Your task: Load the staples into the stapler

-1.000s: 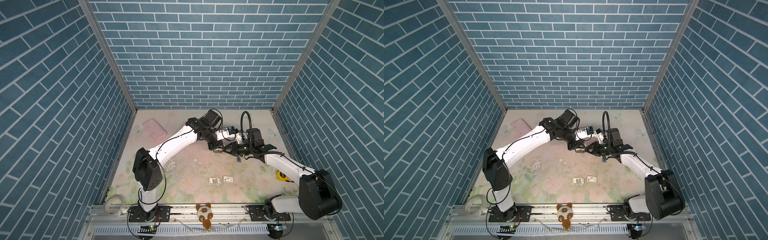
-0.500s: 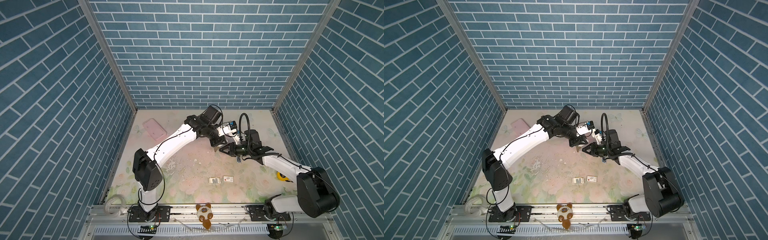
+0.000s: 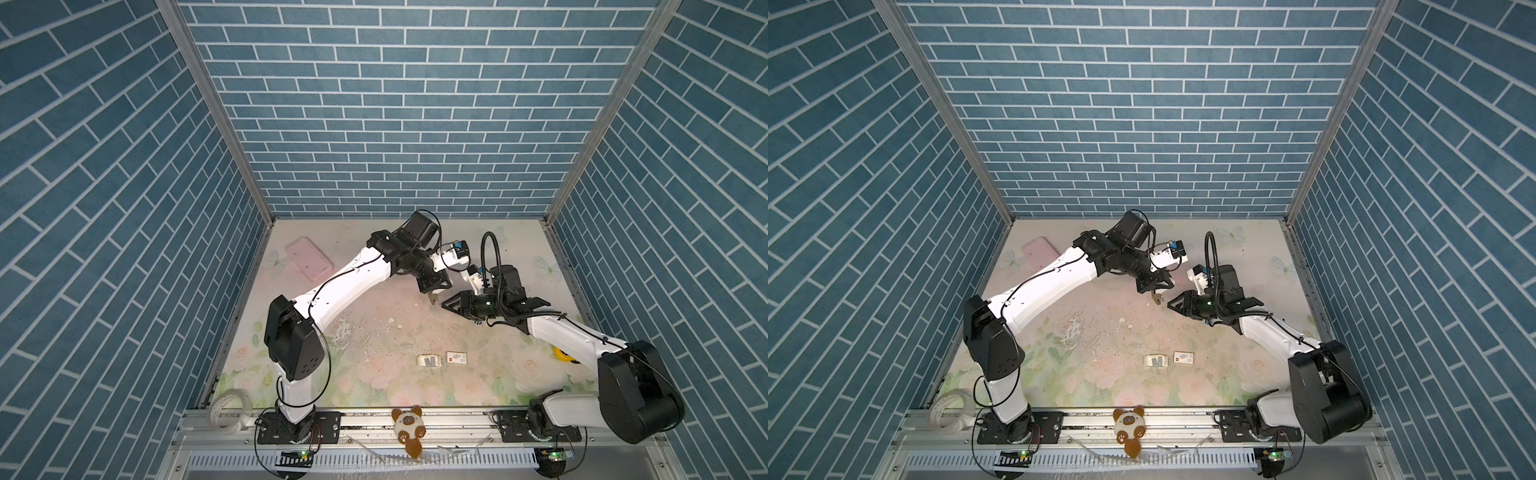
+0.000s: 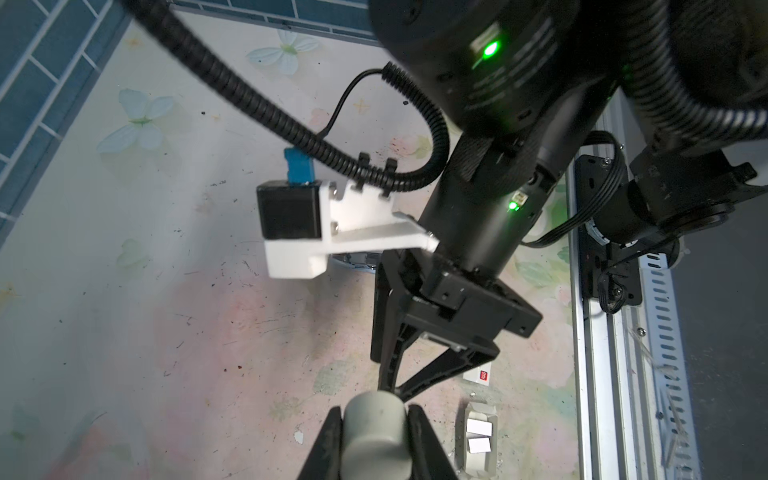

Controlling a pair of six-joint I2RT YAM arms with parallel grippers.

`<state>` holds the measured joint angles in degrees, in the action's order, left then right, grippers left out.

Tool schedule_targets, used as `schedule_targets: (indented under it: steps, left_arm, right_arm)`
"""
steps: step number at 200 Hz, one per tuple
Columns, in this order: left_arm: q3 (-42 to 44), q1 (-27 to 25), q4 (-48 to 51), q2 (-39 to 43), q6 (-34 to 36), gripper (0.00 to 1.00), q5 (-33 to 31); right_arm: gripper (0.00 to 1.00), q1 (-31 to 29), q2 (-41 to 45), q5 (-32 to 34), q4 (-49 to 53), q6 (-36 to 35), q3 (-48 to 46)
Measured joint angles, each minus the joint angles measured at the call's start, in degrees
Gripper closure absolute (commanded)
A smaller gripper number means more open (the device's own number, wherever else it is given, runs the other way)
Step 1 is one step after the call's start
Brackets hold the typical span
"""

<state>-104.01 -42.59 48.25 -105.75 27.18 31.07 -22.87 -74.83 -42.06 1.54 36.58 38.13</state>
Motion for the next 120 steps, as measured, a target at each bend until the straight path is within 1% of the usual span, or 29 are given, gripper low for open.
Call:
schedule_targets:
  steps: [25, 68, 92, 120]
  left_arm:
    - [0.07, 2.25, 2.1, 0.0, 0.96, 0.98, 3.93]
    - [-0.59, 4.15, 5.18, -0.17, 1.07, 0.98, 11.85]
    - [-3.96, 4.33, 7.37, -1.79, 1.09, 0.98, 15.76]
    - [-7.8, 4.35, 9.64, -4.46, 1.27, 0.97, 18.82]
  right_arm:
    - [0.51, 0.85, 5.38, -3.1, -2.58, -0.92, -4.37]
    - [0.5, 0.85, 10.58, -11.06, -8.2, -1.03, -4.61]
    - [0.49, 0.81, 12.09, -14.62, -10.03, -0.96, -4.2]
    - [0.48, 0.81, 13.35, -17.92, -10.99, -0.9, -4.17]
